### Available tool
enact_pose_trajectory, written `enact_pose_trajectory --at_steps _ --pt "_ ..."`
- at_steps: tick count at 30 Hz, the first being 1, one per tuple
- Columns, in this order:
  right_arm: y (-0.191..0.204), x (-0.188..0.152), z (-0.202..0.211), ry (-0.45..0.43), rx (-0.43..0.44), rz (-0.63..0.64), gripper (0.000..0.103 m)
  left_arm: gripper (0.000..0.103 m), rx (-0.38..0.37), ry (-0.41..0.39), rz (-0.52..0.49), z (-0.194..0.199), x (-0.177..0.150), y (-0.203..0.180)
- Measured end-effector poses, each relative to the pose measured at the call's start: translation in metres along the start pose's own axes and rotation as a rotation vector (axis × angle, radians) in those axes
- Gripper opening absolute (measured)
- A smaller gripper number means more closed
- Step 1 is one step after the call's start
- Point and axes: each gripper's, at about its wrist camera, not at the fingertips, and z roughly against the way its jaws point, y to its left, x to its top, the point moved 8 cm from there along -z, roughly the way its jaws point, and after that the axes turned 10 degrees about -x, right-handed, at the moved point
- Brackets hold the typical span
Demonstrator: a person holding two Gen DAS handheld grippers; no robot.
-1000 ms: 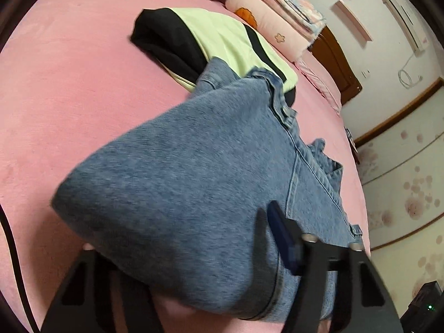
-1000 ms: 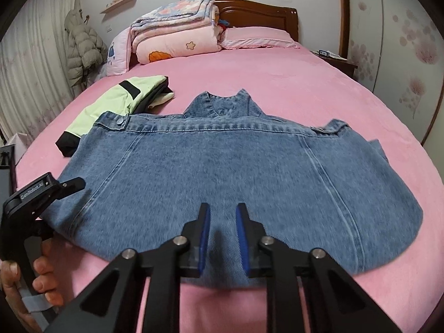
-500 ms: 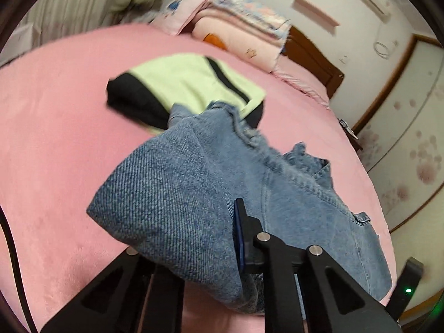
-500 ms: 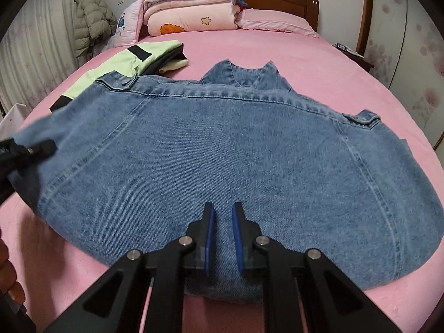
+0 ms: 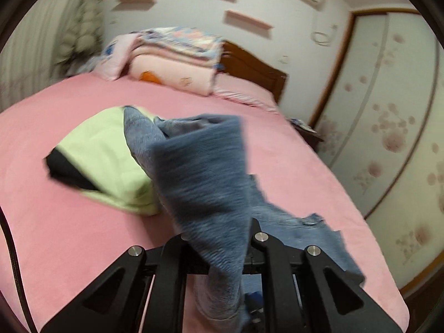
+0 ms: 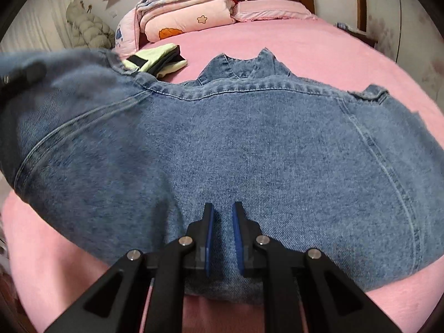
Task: Fold large clothes
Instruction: 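Lift the jacket edge with the left gripper and fold it across the jacket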
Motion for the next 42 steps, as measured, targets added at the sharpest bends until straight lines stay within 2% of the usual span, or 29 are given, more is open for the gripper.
enact_pose_trajectory --at_steps 3,6,10,14,17,20,27,31,33,34,35,36,37,39,42 --pt "-0.019 -0.001 0.015 0.008 0.077 -0.098 0.008 0.008 -0.063 0.004 -0.058 -0.015 0.002 -0.048" --pt "-0.052 -0.006 0.037 -0.017 0.074 -0.171 0.008 0.008 -0.120 0.021 -0.114 -0.034 -0.010 -0.096" --pt "-0.117 -0.024 0.069 -0.053 -0.004 -0.265 0.008 0.008 -0.198 0.087 -0.170 -0.067 -0.046 -0.153" --pt "-0.178 -0.053 0.085 -0.041 -0.080 -0.356 0.009 0.008 -0.223 0.190 -0.224 -0.106 -0.096 -0.198" --pt "-0.208 -0.073 0.090 -0.027 -0.119 -0.408 0.009 0.008 -0.211 0.250 -0.253 -0.128 -0.127 -0.215" --pt "-0.221 -0.085 0.091 -0.016 -0.124 -0.443 0.009 0.008 -0.204 0.260 -0.282 -0.134 -0.141 -0.229" --pt "-0.222 -0.091 0.098 -0.031 -0.127 -0.442 0.009 0.008 -0.219 0.276 -0.334 -0.139 -0.157 -0.244" --pt "-0.227 -0.094 0.097 -0.019 -0.127 -0.449 0.009 0.010 -0.191 0.396 -0.382 -0.157 -0.189 -0.232" --pt "-0.229 -0.090 0.095 -0.013 -0.126 -0.450 0.009 0.012 -0.198 0.403 -0.394 -0.154 -0.191 -0.230" --pt "-0.228 -0.090 0.096 -0.012 -0.127 -0.449 0.009 0.014 -0.202 0.407 -0.394 -0.152 -0.189 -0.231" --pt "-0.228 -0.089 0.096 -0.012 -0.131 -0.446 0.009 0.025 -0.214 0.418 -0.388 -0.151 -0.185 -0.232" --pt "-0.229 -0.087 0.098 -0.014 -0.139 -0.443 0.009 0.039 -0.246 0.445 -0.368 -0.148 -0.184 -0.234" --pt "-0.229 -0.086 0.100 -0.013 -0.145 -0.440 0.009 0.047 -0.279 0.472 -0.341 -0.145 -0.180 -0.234" --pt "-0.231 -0.082 0.104 -0.010 -0.150 -0.440 0.009 0.078 -0.328 0.493 -0.288 -0.133 -0.170 -0.233" --pt "-0.236 -0.073 0.113 -0.019 -0.145 -0.450 0.010 0.083 -0.395 0.480 -0.219 -0.106 -0.146 -0.224"
